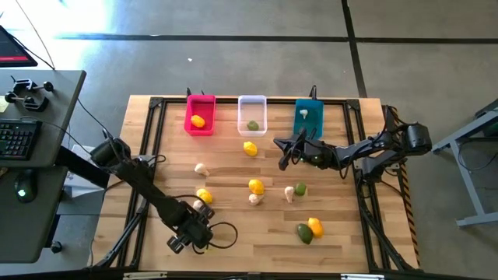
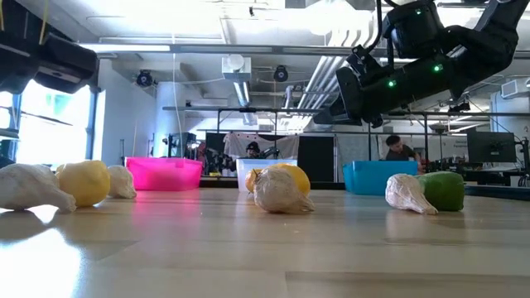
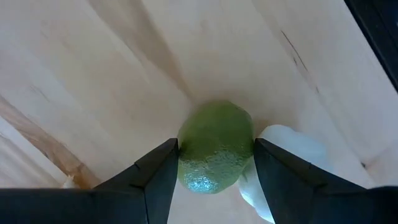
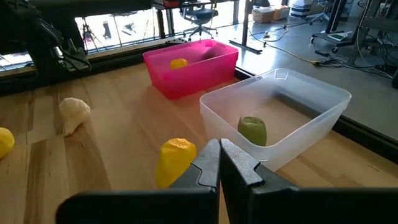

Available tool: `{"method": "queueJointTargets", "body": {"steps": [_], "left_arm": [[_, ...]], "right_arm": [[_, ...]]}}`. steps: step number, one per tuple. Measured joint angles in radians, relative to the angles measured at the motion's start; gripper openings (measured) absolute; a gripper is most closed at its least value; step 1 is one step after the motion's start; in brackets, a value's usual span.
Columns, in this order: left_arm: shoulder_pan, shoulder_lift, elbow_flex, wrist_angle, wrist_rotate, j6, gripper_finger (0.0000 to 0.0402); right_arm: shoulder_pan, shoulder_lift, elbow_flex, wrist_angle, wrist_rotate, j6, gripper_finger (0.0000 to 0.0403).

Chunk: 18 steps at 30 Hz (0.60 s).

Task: Sort produce into baskets
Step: Put the lime into the transparent bin

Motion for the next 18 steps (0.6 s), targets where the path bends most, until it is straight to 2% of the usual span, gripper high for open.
{"method": "queueJointTargets", "body": {"steps": [14, 18], "left_arm": [[0.01, -0.002, -0.033, 0.008, -0.054, 0.087, 0.0198], [0.013, -0.002, -0.034, 0.008, -0.061, 0.091, 0.0184]], "right_arm": [[0.0, 0.0, 0.0, -0.002, 0.0, -0.008, 0.0], [0.0, 0.0, 0.0, -0.002, 0.0, -0.007, 0.0]]}}
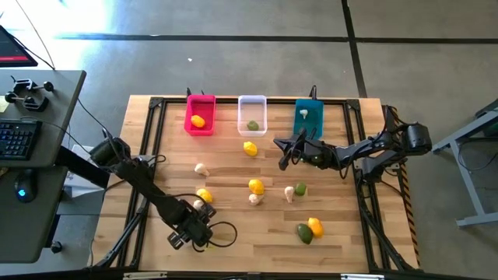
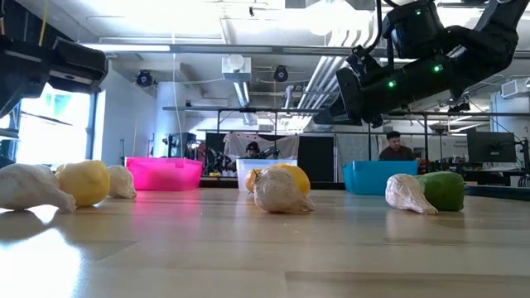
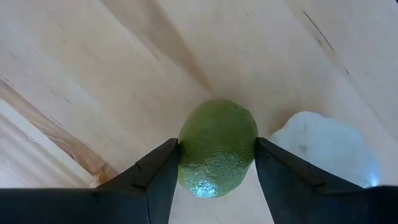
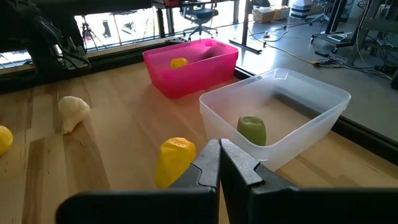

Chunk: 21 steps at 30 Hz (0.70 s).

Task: Sort produce into baskets
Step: Put the lime into the transparent bin

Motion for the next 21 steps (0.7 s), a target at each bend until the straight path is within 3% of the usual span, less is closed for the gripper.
{"method": "queueJointTargets", "body": {"steps": [10, 21], "left_arm": [[0.0, 0.001, -0.001, 0.002, 0.002, 0.004, 0.0111], [0.023, -0.023, -0.002, -0.01, -0.018, -0.035, 0.0098]], "right_arm": [[0.0, 0.0, 0.0, 0.0, 0.0, 0.0, 0.0], [0.0, 0.0, 0.0, 0.0, 0.0, -0.001, 0.0]]}}
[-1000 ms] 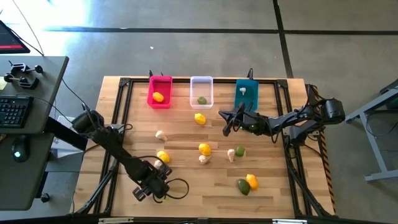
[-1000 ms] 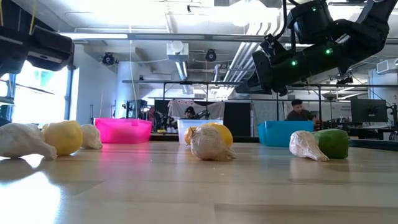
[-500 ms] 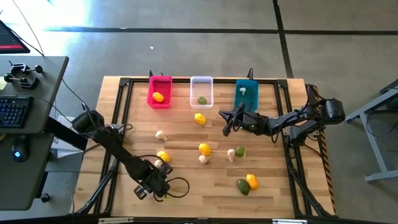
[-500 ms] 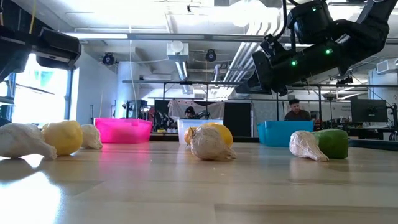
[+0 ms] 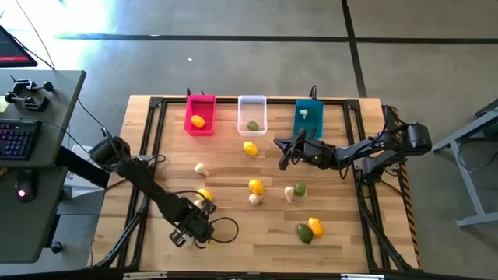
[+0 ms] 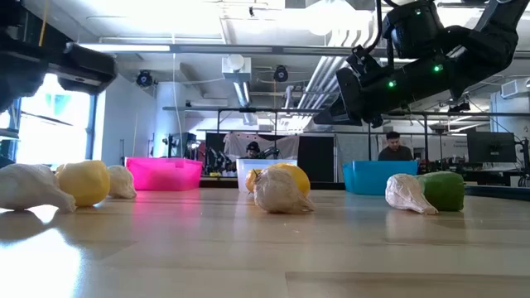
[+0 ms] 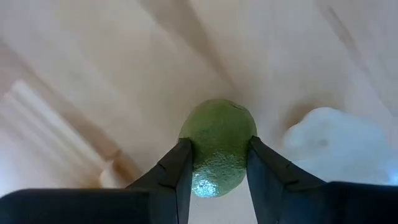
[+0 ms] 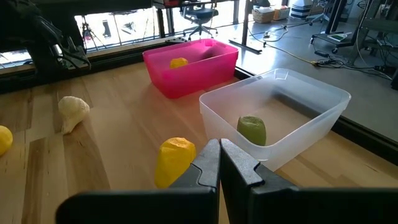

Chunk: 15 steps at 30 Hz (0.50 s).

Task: Sort produce into baskets
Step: Put the lime into the transparent bin

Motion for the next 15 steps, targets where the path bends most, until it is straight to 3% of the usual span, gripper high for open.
{"method": "queueJointTargets", "body": {"steps": [8, 15], "left_arm": [[0.088, -0.079, 0.035, 0.002, -0.068, -0.041, 0.0097], [0.317, -0.163, 0.036, 0.058, -0.212, 0.011, 0.0097]], "right_arm": [[0.0, 0.0, 0.0, -0.004, 0.0, 0.0, 0.0], [-0.001, 0.0, 0.0, -0.004, 0.004, -0.023, 0.0]]}}
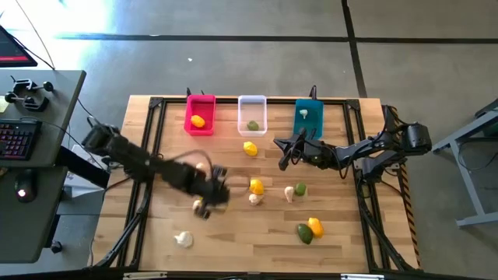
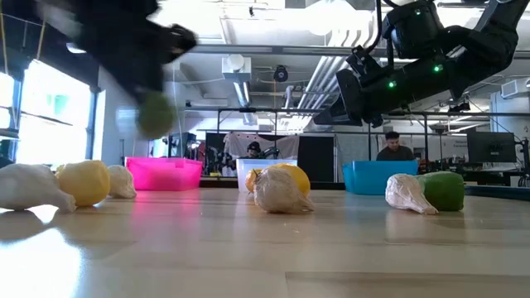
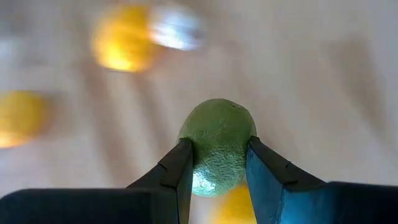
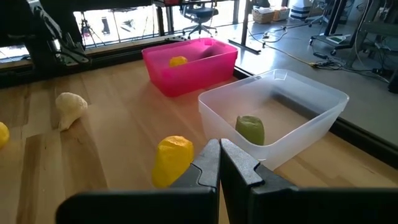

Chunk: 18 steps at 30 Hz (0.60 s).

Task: Sort produce into baskets
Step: Put the lime into the transparent bin

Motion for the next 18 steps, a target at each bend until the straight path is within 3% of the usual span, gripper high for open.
{"method": "queueJointTargets", "body": {"steps": [8, 13, 18], "left_arm": [[0.417, 0.024, 0.001, 0.233, -0.011, 0.23, 0.0097], [0.655, 0.039, 0.002, 0.454, 0.09, 0.288, 0.0097], [0.805, 0.106, 0.034, 0.489, 0.196, 0.328, 0.0097]], "right_arm": [[0.0, 0.0, 0.0, 0.007, 0.004, -0.014, 0.0], [0.0, 0.0, 0.0, 0.005, 0.004, -0.014, 0.0], [-0.003, 0.0, 0.0, 0.006, 0.004, -0.013, 0.0]]}}
